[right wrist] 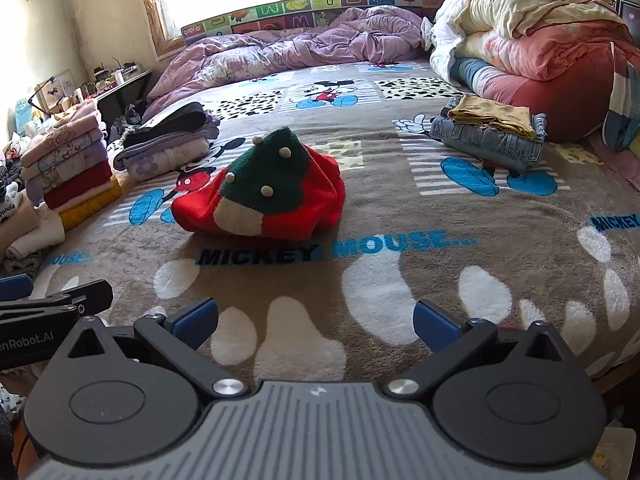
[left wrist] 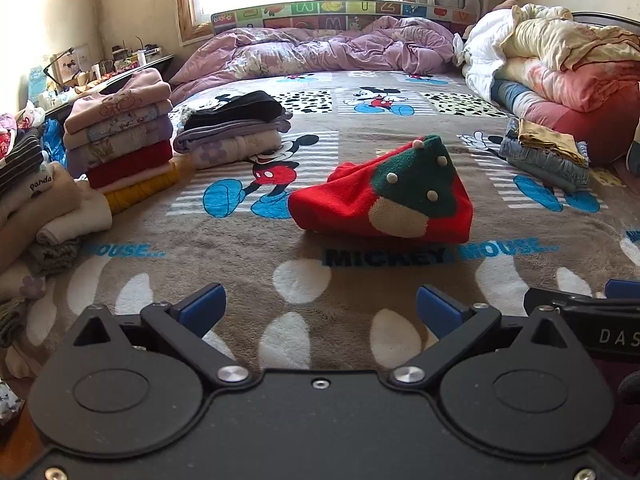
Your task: Fold clothes
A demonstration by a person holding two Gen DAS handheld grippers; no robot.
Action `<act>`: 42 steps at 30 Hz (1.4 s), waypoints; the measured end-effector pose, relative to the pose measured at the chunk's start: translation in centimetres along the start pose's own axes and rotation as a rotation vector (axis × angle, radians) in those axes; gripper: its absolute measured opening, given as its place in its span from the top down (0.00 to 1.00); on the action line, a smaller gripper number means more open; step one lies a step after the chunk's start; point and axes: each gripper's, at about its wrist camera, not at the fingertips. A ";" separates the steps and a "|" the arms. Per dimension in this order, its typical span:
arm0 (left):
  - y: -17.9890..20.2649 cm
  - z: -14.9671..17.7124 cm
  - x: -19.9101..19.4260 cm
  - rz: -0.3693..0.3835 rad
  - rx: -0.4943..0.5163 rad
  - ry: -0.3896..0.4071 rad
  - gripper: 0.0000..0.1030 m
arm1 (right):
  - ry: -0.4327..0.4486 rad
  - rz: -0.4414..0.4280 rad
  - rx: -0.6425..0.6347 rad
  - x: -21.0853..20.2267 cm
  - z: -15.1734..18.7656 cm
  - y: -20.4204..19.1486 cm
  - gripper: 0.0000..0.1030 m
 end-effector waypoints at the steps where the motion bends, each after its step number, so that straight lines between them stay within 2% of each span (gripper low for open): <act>1: 0.0 0.0 0.0 0.002 -0.001 0.003 0.00 | 0.002 0.001 0.000 -0.1 0.0 0.0 0.00; 4: -0.1 0.0 -0.2 0.006 -0.004 0.012 0.00 | 0.014 0.004 -0.003 -0.6 0.0 -0.2 0.00; 5: -0.1 0.0 -0.2 0.008 -0.004 0.016 0.00 | -0.024 0.000 0.008 0.1 -0.5 0.0 0.00; 17: -0.5 0.0 -0.9 0.025 -0.016 0.049 0.00 | 0.020 0.020 -0.047 -0.8 -0.1 -1.1 0.00; 42: -0.3 0.3 -1.0 0.034 -0.017 0.052 0.00 | 0.027 0.009 -0.041 -1.3 0.1 -1.2 0.00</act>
Point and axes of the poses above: each gripper's, at about its wrist camera, not at the fingertips, and x roughly the way its jaws point, y to its right, z to its underside, and after that the axes turned 2 degrees about -y, right-handed
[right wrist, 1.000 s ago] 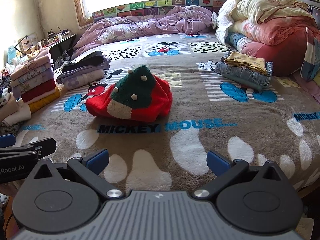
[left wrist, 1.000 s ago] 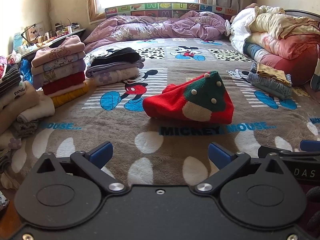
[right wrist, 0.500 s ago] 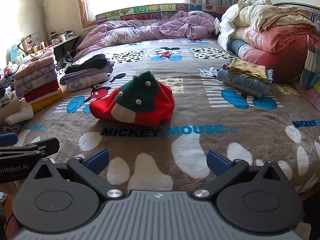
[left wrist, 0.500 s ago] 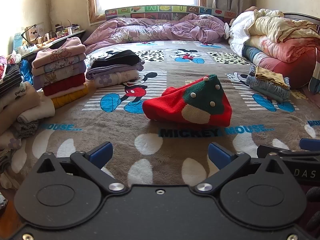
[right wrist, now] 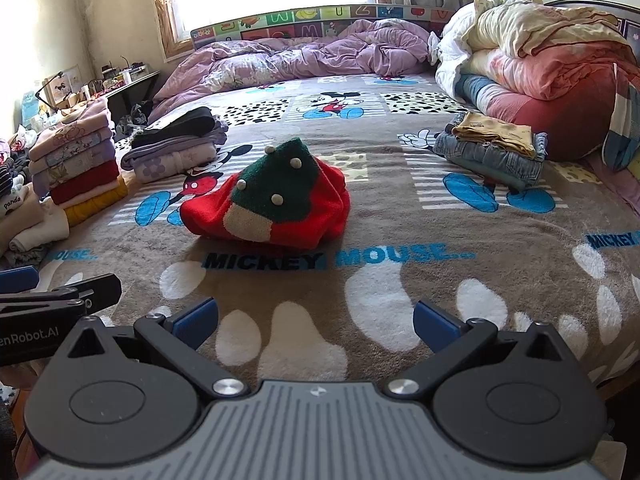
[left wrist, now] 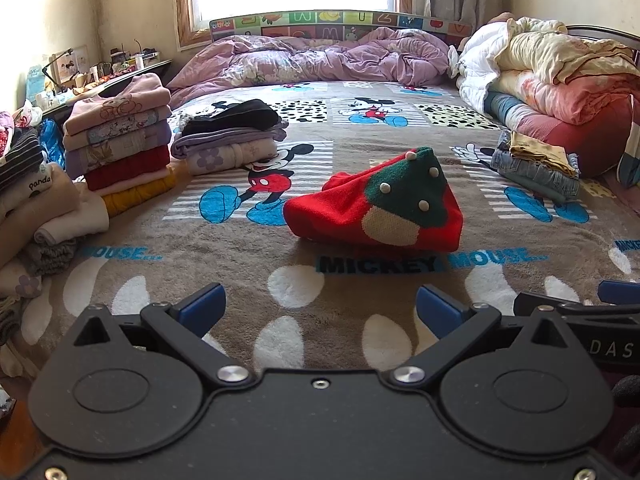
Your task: Fold clothes
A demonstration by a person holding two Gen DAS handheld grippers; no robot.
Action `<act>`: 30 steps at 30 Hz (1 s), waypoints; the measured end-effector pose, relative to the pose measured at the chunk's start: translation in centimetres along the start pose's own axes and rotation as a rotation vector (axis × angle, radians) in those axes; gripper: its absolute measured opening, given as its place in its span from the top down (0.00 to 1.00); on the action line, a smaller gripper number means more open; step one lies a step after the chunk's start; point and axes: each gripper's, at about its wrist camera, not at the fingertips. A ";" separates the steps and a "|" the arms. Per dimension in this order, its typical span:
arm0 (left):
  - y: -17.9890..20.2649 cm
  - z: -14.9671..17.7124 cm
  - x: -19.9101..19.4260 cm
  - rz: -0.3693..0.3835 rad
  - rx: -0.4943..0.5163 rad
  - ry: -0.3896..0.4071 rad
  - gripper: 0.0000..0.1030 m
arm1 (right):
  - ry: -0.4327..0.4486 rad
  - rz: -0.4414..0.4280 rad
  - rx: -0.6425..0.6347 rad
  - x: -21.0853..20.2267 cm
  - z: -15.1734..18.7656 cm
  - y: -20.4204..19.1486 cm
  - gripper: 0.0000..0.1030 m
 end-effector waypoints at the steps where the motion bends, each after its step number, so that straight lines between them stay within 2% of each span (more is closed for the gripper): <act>1: 0.0 0.0 0.0 0.001 0.000 -0.001 0.00 | 0.000 -0.001 0.001 0.0 0.0 0.0 0.00; 23: 0.0 -0.1 0.6 0.014 -0.002 0.003 0.00 | -0.002 -0.019 0.020 0.3 0.0 0.4 0.00; 26: -0.2 -0.2 0.8 0.022 -0.005 0.000 0.00 | 0.005 -0.065 0.044 0.4 0.0 0.8 0.00; 30: -1.3 -0.6 1.6 0.083 -0.043 -0.007 0.00 | 0.014 -0.157 0.118 1.2 -0.2 1.9 0.00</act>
Point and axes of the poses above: each gripper's, at about its wrist camera, not at the fingertips, and x roughly the way its jaws point, y to its right, z to its underside, and after that the axes turned 2 degrees about -y, right-handed
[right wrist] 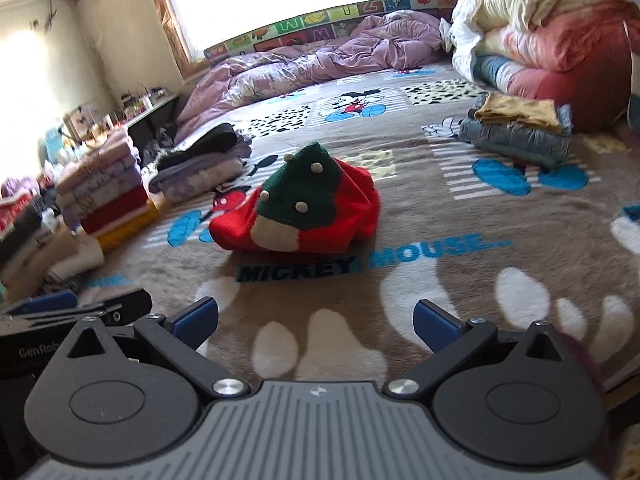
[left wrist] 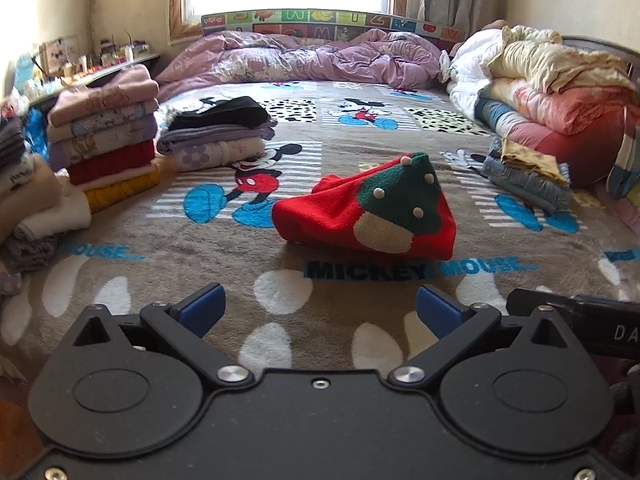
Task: Fold clothes
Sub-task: 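Reach both grippers to the red sweater and grasp its edge with each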
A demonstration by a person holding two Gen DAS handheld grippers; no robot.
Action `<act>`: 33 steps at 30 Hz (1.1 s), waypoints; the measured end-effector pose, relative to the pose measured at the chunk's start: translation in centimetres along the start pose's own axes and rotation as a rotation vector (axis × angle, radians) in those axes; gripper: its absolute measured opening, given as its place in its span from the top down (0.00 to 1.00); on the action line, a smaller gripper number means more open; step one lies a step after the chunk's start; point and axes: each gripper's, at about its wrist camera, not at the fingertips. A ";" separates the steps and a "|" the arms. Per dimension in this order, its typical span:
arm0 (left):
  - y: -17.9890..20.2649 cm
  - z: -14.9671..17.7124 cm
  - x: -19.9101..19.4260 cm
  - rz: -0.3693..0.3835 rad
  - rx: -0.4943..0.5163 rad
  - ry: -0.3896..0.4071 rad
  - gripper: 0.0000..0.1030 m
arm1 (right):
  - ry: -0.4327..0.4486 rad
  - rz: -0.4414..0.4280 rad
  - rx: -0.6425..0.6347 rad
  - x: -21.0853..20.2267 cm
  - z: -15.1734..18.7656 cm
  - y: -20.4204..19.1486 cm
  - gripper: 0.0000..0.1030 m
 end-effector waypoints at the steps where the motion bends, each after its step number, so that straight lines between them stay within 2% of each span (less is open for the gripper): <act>1: -0.4 -0.2 0.3 0.024 -0.017 -0.007 0.00 | -0.004 -0.013 0.012 0.4 -0.1 0.2 0.00; 3: -1.1 -0.7 1.0 0.065 -0.047 -0.014 0.00 | -0.012 -0.039 0.037 1.2 -0.5 0.8 0.00; 11: -2.9 -2.4 4.6 0.115 -0.120 -0.059 0.00 | 0.049 -0.091 0.102 4.3 -2.1 2.5 0.00; 17: -3.2 -2.7 5.9 0.088 -0.120 0.026 0.00 | 0.071 -0.134 0.109 6.8 -3.7 3.3 0.00; 19: -3.2 -2.9 6.8 0.082 -0.107 -0.009 0.00 | 0.079 -0.145 0.112 7.6 -4.2 3.4 0.00; 22: -3.7 -3.5 8.2 0.121 -0.117 -0.052 0.00 | 0.114 -0.143 0.129 8.6 -4.8 3.8 0.00; 26: -3.3 -4.0 9.5 0.143 -0.068 -0.046 0.00 | 0.113 -0.165 0.124 10.8 -6.0 4.3 0.00; 33: -3.7 -5.4 12.6 0.211 -0.122 -0.062 0.00 | 0.158 -0.245 0.249 14.3 -8.0 7.7 0.00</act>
Point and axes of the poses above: each gripper's, at about its wrist camera, not at the fingertips, and x roughly the way its jaws point, y to its right, z to its underside, and after that the axes turned 2 degrees about -y, right-handed
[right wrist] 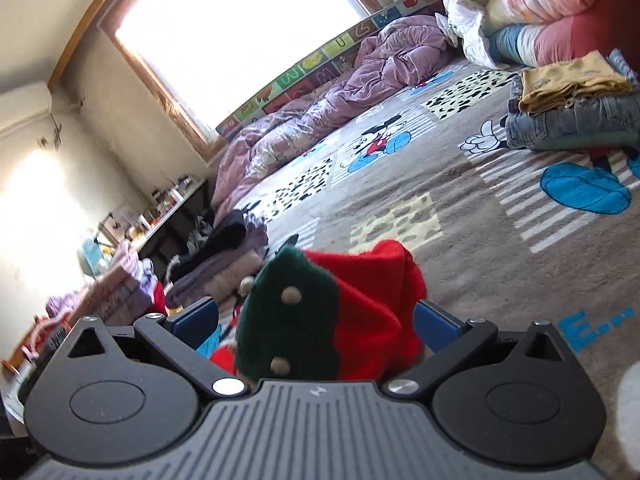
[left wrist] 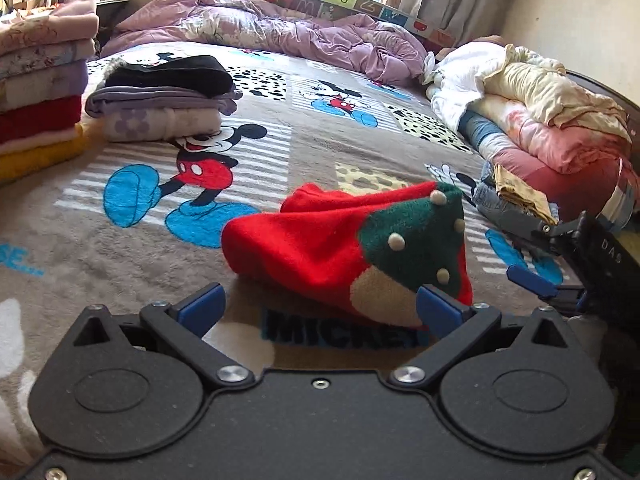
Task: Fold clothes
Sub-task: 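Reach both grippers to the red sweater and grasp its edge with each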
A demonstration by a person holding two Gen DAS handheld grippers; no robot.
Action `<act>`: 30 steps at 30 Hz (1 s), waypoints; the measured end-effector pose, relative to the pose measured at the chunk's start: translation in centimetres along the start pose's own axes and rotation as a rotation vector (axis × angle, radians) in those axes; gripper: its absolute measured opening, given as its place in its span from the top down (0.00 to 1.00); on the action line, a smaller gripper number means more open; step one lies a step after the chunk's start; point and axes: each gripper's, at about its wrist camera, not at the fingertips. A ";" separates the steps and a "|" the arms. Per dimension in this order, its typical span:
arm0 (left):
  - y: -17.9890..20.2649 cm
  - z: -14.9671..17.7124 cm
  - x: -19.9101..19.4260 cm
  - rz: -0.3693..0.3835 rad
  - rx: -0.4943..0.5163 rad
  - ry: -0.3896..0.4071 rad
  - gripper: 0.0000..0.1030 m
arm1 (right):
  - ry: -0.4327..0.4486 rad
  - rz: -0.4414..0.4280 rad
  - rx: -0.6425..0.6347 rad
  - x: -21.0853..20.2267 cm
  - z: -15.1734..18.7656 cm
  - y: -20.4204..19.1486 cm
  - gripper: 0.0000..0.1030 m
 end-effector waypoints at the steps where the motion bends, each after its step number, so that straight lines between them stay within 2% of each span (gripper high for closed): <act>1: -0.1 -0.4 0.3 0.009 -0.003 0.002 0.00 | -0.002 -0.006 0.010 0.5 -0.2 0.5 0.00; 4: -0.2 -1.5 1.4 0.037 -0.011 0.008 0.00 | -0.012 -0.045 0.051 2.2 -0.8 2.4 0.00; 6: -0.1 -2.4 2.0 0.029 -0.003 0.027 0.01 | 0.000 -0.053 0.082 3.1 -1.0 3.7 0.00; 9: 0.0 -3.9 2.9 0.017 0.002 0.072 0.01 | 0.012 -0.044 0.116 4.5 -1.2 5.4 0.00; 14: -0.9 -6.1 5.6 0.060 -0.035 0.098 0.01 | 0.017 -0.043 0.153 6.4 -2.0 7.2 0.00; 20: -2.2 -8.3 9.4 0.147 -0.092 0.049 0.03 | -0.043 -0.101 0.173 8.7 -3.7 8.6 0.00; 27: -4.1 -7.6 13.7 0.198 -0.132 -0.026 0.24 | -0.100 -0.130 0.232 10.6 -4.3 10.1 0.00; 30: -4.7 -7.2 15.1 0.215 -0.132 -0.063 0.27 | -0.121 -0.141 0.246 11.2 -4.1 10.3 0.00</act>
Point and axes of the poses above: each gripper's, at about its wrist camera, not at the fingertips, and x roughly the way its jaws point, y to its right, z to its underside, and after that the axes turned 2 degrees about -y, right-handed
